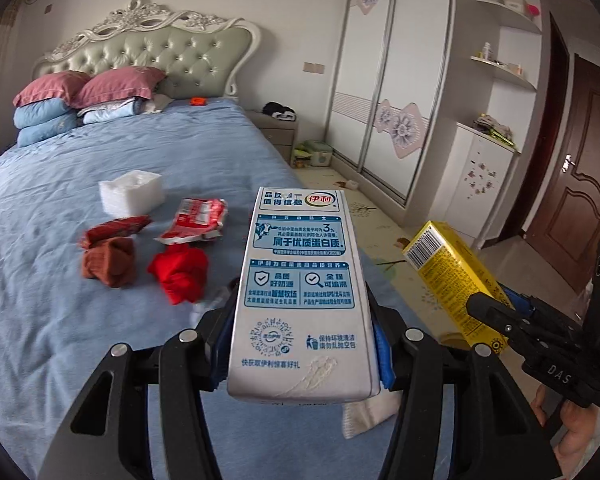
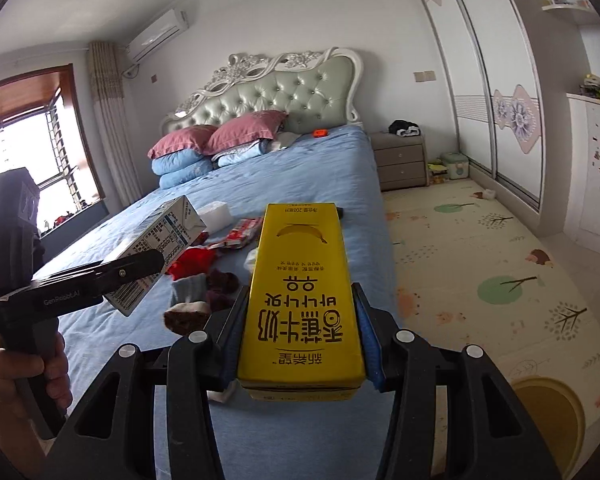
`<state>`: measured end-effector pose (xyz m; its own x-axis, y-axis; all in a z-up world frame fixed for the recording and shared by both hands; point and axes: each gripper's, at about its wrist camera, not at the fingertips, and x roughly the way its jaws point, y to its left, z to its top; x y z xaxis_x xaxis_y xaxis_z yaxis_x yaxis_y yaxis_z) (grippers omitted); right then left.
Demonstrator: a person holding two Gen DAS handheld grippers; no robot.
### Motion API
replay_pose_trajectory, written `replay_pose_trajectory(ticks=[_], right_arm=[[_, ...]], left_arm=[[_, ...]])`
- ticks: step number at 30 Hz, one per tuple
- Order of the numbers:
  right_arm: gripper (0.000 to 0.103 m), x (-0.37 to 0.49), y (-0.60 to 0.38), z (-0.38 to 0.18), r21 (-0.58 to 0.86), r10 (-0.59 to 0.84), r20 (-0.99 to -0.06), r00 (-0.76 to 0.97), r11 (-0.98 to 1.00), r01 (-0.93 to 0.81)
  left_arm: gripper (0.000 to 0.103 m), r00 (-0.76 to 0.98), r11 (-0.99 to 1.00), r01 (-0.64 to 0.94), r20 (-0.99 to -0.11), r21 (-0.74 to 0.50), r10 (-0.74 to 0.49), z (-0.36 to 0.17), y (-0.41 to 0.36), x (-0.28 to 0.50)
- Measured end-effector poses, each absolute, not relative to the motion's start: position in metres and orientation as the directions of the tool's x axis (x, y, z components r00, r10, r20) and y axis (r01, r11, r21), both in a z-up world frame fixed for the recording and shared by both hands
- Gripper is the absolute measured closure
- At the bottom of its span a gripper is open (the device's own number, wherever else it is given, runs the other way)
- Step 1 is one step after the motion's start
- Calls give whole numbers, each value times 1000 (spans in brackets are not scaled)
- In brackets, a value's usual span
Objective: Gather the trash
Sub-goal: 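Carry both cartons over the yellow bin and open both grippers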
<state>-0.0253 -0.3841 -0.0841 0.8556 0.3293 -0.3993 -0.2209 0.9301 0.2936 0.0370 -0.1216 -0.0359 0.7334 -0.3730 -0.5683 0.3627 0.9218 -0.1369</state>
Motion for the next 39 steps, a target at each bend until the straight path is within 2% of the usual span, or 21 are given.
replay_pose_trajectory(ticks=[3,9,13,18,25,27,28,30,39], right_arm=[[56,-39,-433,-99,298,234,-427,873,948,-108],[56,-75,-526,-137,273,24,-523,852,952,140],[56,-93,-567,-168,237,-64,-599,798,938,253],[56,-110,-604,-212,242,-100,-680,727,904,351],[56,-97,-627,-241,276,-76,-727,682,877,393],[54,-91,-630,-246,277,-67,-734,675,879,388],[47,-88,-631,-247,273,-68,-737,672,880,388],[40,-87,-632,-246,263,-83,-731,677,881,393],[40,-89,-636,-237,262,-104,-720,686,874,409]], left_arm=[[48,671,873,459,-581,-164,-461,-47,-188,43],[48,434,737,604,-649,-305,-625,-94,-318,52],[48,296,691,635,-717,-346,-631,-130,-390,56],[48,175,670,654,-790,-352,-587,-169,-448,58],[48,95,693,624,-845,-361,-526,-210,-475,71],[32,80,704,615,-860,-356,-504,-219,-474,75],[16,83,710,615,-867,-344,-491,-221,-475,75],[15,99,714,620,-871,-324,-481,-221,-474,74],[14,163,727,616,-855,-301,-492,-204,-462,73]])
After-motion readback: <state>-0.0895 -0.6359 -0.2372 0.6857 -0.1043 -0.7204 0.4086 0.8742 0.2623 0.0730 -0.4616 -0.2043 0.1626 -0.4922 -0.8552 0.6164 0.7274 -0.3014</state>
